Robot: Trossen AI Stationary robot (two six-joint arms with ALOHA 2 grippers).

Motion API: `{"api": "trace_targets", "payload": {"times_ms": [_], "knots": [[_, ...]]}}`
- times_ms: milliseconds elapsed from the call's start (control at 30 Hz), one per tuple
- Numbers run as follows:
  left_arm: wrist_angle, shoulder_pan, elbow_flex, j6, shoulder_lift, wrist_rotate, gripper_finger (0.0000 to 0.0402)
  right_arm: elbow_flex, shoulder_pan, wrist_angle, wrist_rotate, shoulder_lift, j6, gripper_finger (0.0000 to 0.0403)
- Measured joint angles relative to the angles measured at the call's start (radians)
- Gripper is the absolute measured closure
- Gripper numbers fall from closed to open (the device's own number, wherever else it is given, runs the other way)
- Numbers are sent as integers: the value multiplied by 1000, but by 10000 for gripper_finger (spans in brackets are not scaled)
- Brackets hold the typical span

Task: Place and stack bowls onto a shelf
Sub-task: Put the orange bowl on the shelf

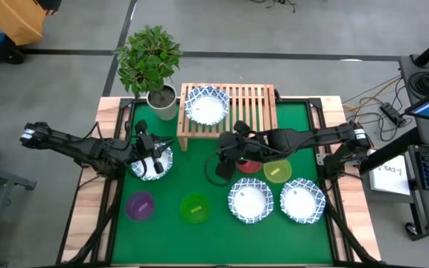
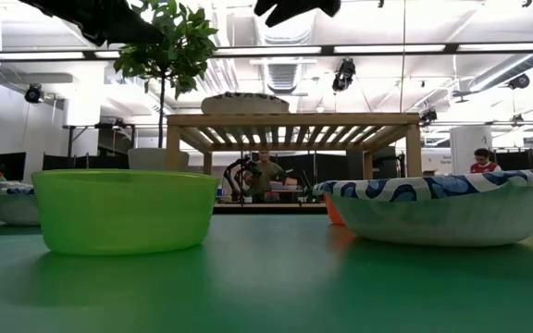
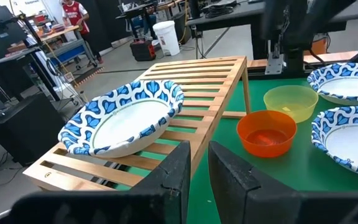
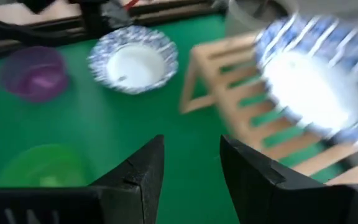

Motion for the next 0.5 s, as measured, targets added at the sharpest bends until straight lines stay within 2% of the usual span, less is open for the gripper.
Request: {"api": "trace_targets", "payload": {"times_ms": [167, 267, 400, 500], "knots": [[0, 0, 0, 0, 1, 0, 362, -1, 1, -149, -155, 1, 297, 254], [0, 0, 0, 0, 1, 0, 362, -1, 2, -295, -181, 18, 480, 253], [0, 0, 0, 0, 1, 0, 362, -1, 14, -444, -182, 70, 610, 253], [0, 0, 0, 0, 1, 0, 362, -2, 17, -463, -206, 121, 624, 252]]}}
